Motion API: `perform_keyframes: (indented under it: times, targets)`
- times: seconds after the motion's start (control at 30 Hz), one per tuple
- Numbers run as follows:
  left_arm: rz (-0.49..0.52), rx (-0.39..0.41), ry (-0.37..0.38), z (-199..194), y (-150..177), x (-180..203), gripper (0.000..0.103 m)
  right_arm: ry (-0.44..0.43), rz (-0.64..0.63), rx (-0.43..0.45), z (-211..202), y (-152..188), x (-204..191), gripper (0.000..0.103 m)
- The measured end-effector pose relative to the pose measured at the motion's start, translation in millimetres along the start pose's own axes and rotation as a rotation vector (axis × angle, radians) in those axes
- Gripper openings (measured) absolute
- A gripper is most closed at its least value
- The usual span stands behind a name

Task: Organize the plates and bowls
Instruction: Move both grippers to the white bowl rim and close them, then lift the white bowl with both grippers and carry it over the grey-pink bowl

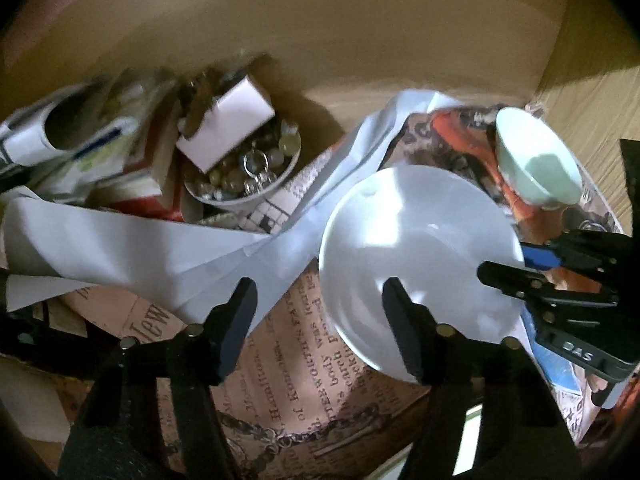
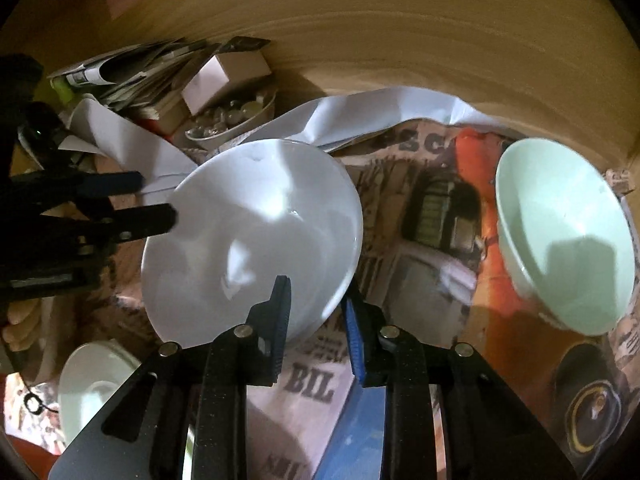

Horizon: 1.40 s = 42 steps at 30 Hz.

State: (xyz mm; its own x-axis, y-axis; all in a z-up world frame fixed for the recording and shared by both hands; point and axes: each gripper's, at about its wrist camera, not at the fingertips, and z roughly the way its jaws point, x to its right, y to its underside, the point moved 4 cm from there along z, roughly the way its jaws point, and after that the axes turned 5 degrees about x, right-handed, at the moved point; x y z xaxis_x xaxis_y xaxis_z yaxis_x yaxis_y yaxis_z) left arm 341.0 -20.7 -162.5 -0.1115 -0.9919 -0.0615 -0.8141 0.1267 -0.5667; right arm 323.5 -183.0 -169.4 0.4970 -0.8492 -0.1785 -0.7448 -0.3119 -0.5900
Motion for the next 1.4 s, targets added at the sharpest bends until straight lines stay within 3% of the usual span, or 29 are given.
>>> perform_keyframes:
  times: [0.47, 0.83, 1.4]
  targets:
    - [0.008, -0.107, 0.057, 30, 5, 10, 0.016, 0.002, 0.062, 0.011, 9, 3, 5, 0.026]
    - [0.012, -0.098, 0.044, 30, 5, 14, 0.015, 0.023, 0.069, 0.046, 7, 3, 3, 0.019]
    - [0.029, 0.091, 0.026, -51, 15, 9, 0.014, 0.027, 0.043, 0.164, -54, 2, -24, 0.018]
